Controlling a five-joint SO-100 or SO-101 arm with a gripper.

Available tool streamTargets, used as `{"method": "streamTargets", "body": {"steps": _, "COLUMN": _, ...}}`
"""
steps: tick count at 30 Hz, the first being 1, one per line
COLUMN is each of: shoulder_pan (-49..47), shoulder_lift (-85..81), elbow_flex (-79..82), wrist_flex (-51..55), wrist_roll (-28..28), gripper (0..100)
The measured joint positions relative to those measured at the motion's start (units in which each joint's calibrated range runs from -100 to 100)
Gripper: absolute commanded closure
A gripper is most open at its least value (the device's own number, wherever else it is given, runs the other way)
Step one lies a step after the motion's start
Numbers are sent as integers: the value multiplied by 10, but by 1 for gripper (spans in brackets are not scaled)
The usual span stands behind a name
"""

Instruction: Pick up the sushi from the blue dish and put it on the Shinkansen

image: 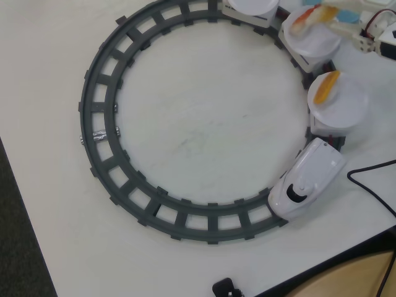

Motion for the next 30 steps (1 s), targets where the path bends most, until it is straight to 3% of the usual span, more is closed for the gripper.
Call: {"method": "streamTargets", "body": {"steps": 30, "shoulder_pan": 0, "shoulder_lift": 0, "elbow_flex": 22, "wrist_flex": -1, "wrist_roll": 0, "gripper": 98}}
